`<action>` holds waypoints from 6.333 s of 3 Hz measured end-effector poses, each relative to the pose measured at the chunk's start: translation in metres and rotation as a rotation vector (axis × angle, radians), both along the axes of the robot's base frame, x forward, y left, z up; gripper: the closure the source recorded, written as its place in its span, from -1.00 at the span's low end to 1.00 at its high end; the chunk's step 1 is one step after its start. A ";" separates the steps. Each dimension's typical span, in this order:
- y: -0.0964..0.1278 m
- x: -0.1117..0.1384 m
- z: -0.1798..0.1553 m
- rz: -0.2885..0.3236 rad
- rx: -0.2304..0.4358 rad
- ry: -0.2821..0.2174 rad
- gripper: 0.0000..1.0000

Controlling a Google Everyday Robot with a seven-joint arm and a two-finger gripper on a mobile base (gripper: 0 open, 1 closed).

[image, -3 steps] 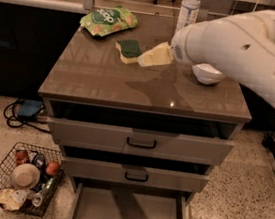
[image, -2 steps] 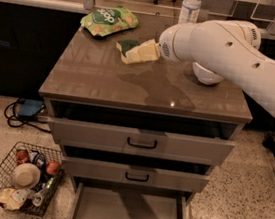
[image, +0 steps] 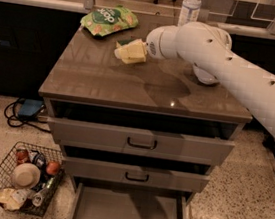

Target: Place sponge into bottom drawer

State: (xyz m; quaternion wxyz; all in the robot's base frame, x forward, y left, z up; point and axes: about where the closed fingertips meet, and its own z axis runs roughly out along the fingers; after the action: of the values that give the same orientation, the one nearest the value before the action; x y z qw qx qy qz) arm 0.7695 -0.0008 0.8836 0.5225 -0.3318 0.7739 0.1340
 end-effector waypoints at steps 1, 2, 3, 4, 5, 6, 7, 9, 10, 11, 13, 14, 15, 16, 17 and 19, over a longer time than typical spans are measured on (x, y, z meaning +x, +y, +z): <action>0.009 0.013 -0.022 -0.001 0.013 0.042 -1.00; 0.021 0.021 -0.038 0.009 0.030 0.076 -1.00; 0.031 0.027 -0.056 0.014 0.048 0.131 -1.00; 0.030 0.028 -0.071 -0.003 0.062 0.167 -0.66; 0.032 0.028 -0.074 -0.002 0.063 0.172 -0.19; 0.032 0.028 -0.073 -0.001 0.063 0.172 0.26; 0.032 0.028 -0.068 -0.001 0.063 0.172 0.74; 0.035 0.028 -0.064 0.009 0.054 0.174 1.00; 0.029 0.016 -0.041 0.055 0.011 0.164 1.00; 0.011 -0.013 -0.010 0.119 -0.088 0.140 1.00; -0.043 -0.096 0.043 0.169 -0.222 0.110 1.00; -0.077 -0.141 0.041 0.159 -0.235 0.137 1.00; -0.112 -0.184 0.017 0.158 -0.213 0.202 1.00; -0.140 -0.228 -0.014 0.160 -0.143 0.249 1.00; -0.177 -0.273 -0.038 0.130 -0.061 0.252 1.00; -0.203 -0.298 -0.065 0.186 -0.050 0.261 1.00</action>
Offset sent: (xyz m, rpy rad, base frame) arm 0.0316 0.0313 -0.0537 0.0499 0.1123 0.0163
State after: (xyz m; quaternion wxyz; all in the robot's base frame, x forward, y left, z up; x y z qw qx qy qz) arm 0.4714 -0.2040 0.8188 0.3946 -0.3946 0.8042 0.2046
